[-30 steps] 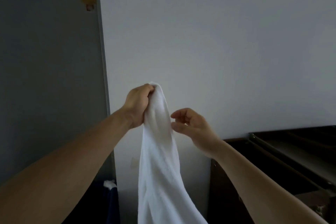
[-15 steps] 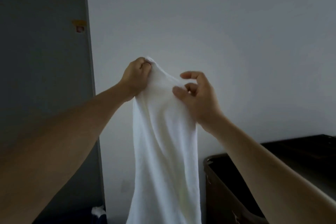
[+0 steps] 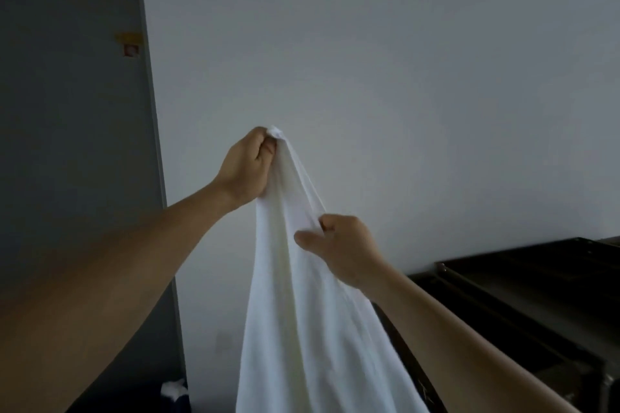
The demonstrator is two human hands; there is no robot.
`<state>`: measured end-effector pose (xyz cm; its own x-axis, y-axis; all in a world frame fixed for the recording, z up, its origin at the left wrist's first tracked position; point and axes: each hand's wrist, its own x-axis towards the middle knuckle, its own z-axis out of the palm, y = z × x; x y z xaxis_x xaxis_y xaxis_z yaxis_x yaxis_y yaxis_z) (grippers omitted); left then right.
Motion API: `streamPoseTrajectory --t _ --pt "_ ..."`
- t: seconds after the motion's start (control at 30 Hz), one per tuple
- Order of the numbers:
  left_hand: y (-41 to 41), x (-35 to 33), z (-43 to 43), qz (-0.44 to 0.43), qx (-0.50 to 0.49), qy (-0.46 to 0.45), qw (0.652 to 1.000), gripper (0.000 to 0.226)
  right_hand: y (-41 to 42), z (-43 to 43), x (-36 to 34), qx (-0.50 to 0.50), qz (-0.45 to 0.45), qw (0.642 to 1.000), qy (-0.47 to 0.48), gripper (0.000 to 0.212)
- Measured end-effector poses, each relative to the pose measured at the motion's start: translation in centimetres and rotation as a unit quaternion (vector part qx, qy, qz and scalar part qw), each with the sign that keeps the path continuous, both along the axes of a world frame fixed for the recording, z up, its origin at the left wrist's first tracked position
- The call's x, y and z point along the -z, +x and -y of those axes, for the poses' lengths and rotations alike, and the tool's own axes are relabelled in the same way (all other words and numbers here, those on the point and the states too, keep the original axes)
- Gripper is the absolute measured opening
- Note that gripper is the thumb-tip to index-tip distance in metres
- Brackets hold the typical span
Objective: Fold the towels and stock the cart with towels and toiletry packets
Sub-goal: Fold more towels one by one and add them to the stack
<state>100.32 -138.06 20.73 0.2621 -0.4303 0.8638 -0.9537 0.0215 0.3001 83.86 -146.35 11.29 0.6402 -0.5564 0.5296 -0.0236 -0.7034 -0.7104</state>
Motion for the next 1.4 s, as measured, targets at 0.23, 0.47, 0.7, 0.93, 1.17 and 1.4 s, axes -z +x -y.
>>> streamPoseTrajectory --t 0.23,0.47,0.7,0.93,1.17,1.4 --pt "0.8 2.1 -1.3 -0.078 0.023 0.054 0.995 0.029 -1.4 1.7 6.3 -0.018 -0.036 0.997 0.069 0.026" --pt "-0.8 2.2 -1.1 -0.064 0.058 0.085 0.993 0.029 -0.4 0.4 9.8 0.05 0.016 0.997 -0.053 0.014" --pt "-2.7 5.1 -0.5 0.055 0.017 0.136 0.989 0.019 0.5 -1.5 8.1 0.164 0.032 0.954 -0.249 0.031" --pt "-2.3 5.1 -1.4 0.067 0.0 0.139 0.988 0.018 0.0 0.7 7.5 0.191 -0.07 0.948 -0.245 0.044" --pt "-0.2 5.3 -2.1 0.052 -0.05 0.15 0.986 0.024 -1.3 2.2 13.1 0.153 -0.109 0.978 -0.089 0.052" --pt "2.0 4.6 -2.4 -0.013 -0.103 0.109 0.989 0.031 -2.5 3.2 17.1 0.181 -0.194 0.963 -0.049 0.035"
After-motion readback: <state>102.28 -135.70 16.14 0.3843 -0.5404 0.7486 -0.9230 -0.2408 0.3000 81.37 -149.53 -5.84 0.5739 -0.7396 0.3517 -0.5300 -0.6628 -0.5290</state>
